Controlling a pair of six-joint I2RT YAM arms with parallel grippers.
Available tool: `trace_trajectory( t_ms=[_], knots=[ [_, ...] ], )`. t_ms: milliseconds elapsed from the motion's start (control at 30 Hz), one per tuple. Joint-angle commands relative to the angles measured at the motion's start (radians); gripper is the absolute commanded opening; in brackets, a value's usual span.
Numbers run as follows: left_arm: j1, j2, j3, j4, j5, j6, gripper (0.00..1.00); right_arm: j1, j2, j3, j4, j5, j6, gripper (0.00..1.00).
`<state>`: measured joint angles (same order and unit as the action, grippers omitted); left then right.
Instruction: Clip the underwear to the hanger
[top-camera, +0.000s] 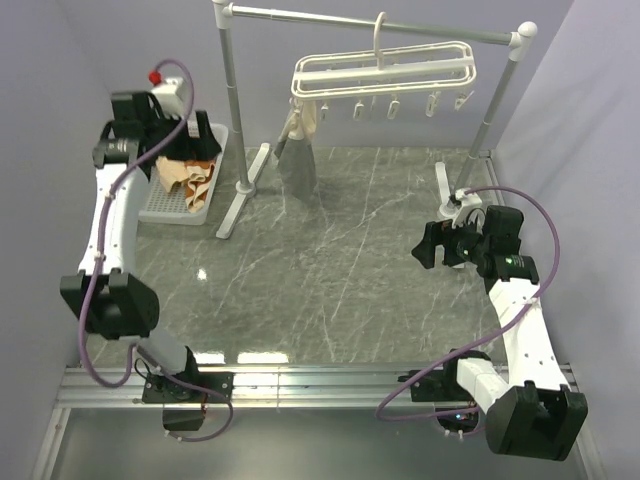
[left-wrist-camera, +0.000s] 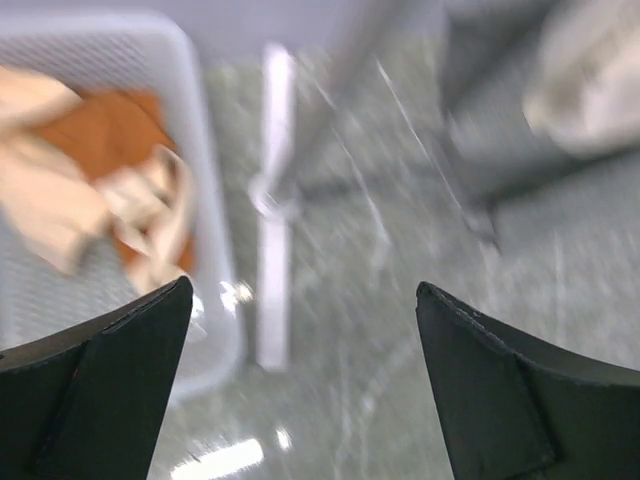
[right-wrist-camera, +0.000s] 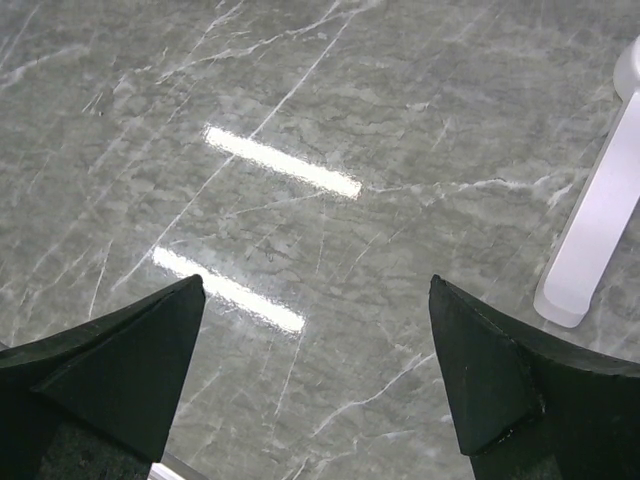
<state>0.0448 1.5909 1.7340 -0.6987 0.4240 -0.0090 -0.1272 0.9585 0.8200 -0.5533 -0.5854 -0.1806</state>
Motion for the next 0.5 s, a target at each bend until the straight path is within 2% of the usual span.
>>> trace_trajectory(
  t_ms=[0, 33, 133, 300, 467],
  knots=[
    [0.021, 0.128, 0.218, -0.036, -0.098, -0.002, 0.99, -0.003, 0.008, 0.056, 0.044, 0.012, -0.010, 1.00],
    [0.023, 0.156, 0.252, -0.027, -0.201, -0.002, 0.99, -0.002, 0.011, 0.059, 0.044, 0.013, -0.017, 1.00],
    [0.024, 0.260, 0.343, 0.007, -0.324, -0.002, 0.99, -0.003, 0.020, 0.068, 0.039, 0.012, -0.026, 1.00],
    [0.030, 0.453, 0.490, 0.050, -0.318, 0.015, 0.99, -0.003, 0.039, 0.076, 0.041, 0.004, -0.026, 1.00],
    [0.039, 0.556, 0.463, 0.159, -0.370, 0.037, 0.99, -0.003, 0.052, 0.082, 0.021, 0.004, -0.042, 1.00]
  ],
)
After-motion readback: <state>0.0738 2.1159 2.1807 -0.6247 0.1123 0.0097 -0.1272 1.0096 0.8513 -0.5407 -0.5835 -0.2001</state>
